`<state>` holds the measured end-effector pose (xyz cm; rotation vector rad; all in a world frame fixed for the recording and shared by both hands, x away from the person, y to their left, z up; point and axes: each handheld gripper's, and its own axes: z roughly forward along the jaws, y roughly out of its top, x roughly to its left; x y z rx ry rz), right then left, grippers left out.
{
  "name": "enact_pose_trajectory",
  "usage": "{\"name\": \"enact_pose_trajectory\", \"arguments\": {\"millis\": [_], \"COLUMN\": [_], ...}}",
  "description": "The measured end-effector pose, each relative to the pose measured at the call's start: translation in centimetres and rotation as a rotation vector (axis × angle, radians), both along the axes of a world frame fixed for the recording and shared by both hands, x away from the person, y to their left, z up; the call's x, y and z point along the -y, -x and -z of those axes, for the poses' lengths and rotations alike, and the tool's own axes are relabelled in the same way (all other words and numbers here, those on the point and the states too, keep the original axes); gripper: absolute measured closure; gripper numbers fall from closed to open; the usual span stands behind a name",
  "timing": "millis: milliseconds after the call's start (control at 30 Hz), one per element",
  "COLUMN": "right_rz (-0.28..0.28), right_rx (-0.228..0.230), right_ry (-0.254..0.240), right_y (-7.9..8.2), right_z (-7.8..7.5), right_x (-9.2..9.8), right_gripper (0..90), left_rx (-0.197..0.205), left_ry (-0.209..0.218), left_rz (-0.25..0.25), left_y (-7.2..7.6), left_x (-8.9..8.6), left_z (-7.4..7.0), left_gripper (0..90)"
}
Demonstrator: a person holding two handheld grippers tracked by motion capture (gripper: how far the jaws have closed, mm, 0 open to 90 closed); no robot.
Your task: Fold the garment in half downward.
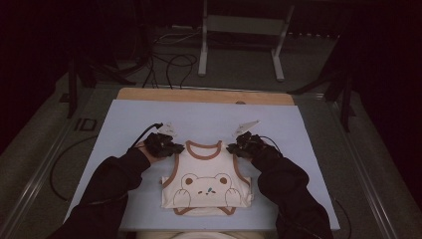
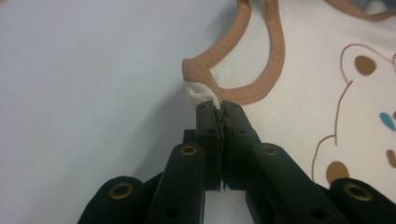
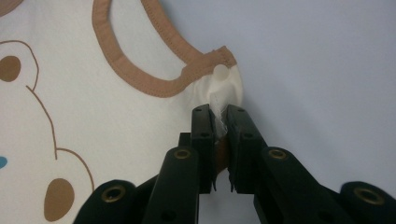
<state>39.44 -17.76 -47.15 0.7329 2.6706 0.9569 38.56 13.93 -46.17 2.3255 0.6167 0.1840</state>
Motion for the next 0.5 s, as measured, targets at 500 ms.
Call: {"name": "enact_pose_trajectory", "arguments": {"millis": [500], "right_rz": [0.026], "right_rx": [0.098], "right_ry": [-0.035], "right_y": [-0.4], "right_z": [-4.2], "right_x": [0.7], "right_gripper": [82.8], "left_rx": [0.09], "left_ry": [0.042], "left_rz": [0.008], "left_y": [-0.2], "left_x": [-0.1], "left_z": [-4.5], "left_gripper": [87.7]}}
